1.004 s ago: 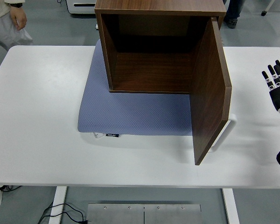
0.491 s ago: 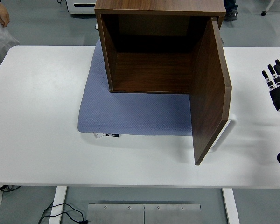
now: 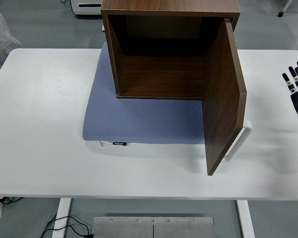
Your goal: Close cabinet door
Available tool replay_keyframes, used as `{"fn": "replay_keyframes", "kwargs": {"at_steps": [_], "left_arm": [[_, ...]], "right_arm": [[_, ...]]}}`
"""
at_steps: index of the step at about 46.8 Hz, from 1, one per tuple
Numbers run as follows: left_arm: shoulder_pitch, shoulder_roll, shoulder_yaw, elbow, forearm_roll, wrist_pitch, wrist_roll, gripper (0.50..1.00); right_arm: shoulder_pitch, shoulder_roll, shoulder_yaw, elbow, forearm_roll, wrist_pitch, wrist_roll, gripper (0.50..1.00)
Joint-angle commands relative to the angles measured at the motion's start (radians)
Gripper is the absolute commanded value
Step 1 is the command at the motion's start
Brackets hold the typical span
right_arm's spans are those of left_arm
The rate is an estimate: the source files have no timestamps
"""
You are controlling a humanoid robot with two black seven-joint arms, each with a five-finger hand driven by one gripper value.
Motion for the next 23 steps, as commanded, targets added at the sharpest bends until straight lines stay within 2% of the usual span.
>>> {"fn": "replay_keyframes", "kwargs": {"at_steps": [1,9,23], "left_arm": [[0.0,0.0,0.0,0.0,0.0,0.0,0.0,1.0],[0.0,0.0,0.0,0.0,0.0,0.0,0.0,1.0],[0.0,0.0,0.0,0.0,0.0,-0.001,0.0,1.0]], "right_arm": [[0.0,0.0,-0.001,0.0,0.0,0.001,0.0,1.0],[-0.008,-0.012,0.0,0.005,0.002,0.007,-0.001,1.0],[-0.104,-0.109,0.014,0.072,0.005,0.053,-0.003,1.0]]}}
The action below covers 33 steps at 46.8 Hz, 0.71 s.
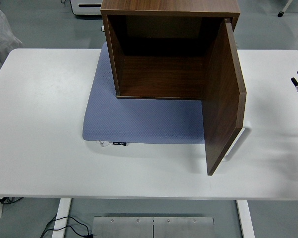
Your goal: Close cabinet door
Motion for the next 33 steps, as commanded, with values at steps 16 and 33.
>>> {"fn": "replay_keyframes", "kwargs": {"at_steps": [16,33], "left_arm": [[0.0,0.0,0.0,0.0,0.0,0.0,0.0,1.0],[0.0,0.0,0.0,0.0,0.0,0.0,0.0,1.0]], "right_arm": [[-0.21,-0.121,0.058,0.242,0.002,0.016,0.0,1.0],[-0.396,-0.142,0.099,0.421,0.001,0.021,0.002,1.0]]}}
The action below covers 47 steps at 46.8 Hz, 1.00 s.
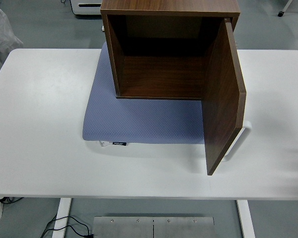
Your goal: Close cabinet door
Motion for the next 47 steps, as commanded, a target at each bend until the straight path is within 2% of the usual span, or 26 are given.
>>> {"fn": "replay_keyframes", "kwargs": {"at_steps": [1,12,28,37,41,47], "left_arm": [[0.0,0.0,0.0,0.0,0.0,0.0,0.0,1.0],[0.0,0.0,0.0,0.0,0.0,0.0,0.0,1.0],[0.0,0.0,0.0,0.0,0.0,-0.001,0.0,1.0],[0.0,0.0,0.0,0.0,0.0,0.0,0.0,1.0],[0.0,0.0,0.0,0.0,0.0,0.0,0.0,1.0],[0.0,0.0,0.0,0.0,0.0,-0.001,0.0,1.0]], "right_arm": [[-0.035,0.0,0.001,0.033,-0.001,0.004,0.001,1.0],[-0.112,0.002,0.002,0.117,-0.008,0.027,0.006,1.0],[-0.198,0.009,-0.018,0.203,-0.047,0.105,0.004,1.0],[-0.206,0.014,-0.068,0.223,-0.064,0.144,0.004,1.0],[-0.207,0.023,-0.091,0.223,-0.084,0.179,0.004,1.0],[-0.207,0.037,-0.131,0.225,-0.102,0.183,0.003,1.0]]}}
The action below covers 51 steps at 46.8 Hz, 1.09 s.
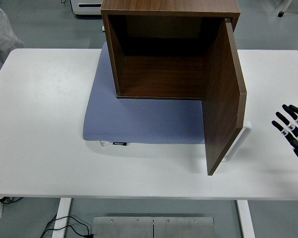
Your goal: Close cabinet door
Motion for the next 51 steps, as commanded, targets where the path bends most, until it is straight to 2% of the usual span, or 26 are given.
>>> {"fn": "replay_keyframes", "kwargs": {"at_steps": [1,25,51], "left_arm": [[0.0,0.0,0.0,0.0,0.0,0.0,0.0,1.0],[0.0,0.0,0.0,0.0,0.0,0.0,0.0,1.0],[0.0,0.0,0.0,0.0,0.0,0.0,0.0,1.0]], "right_arm": [[0.001,0.007,-0.026,0.001,-0.004,0.001,-0.003,1.0],[0.07,0.032,-0.155,-0.001,-0.059,0.001,-0.014,1.0],[0.202,0.069,-0.267,-0.039,-0.079,0.001,-0.029,1.0]]}}
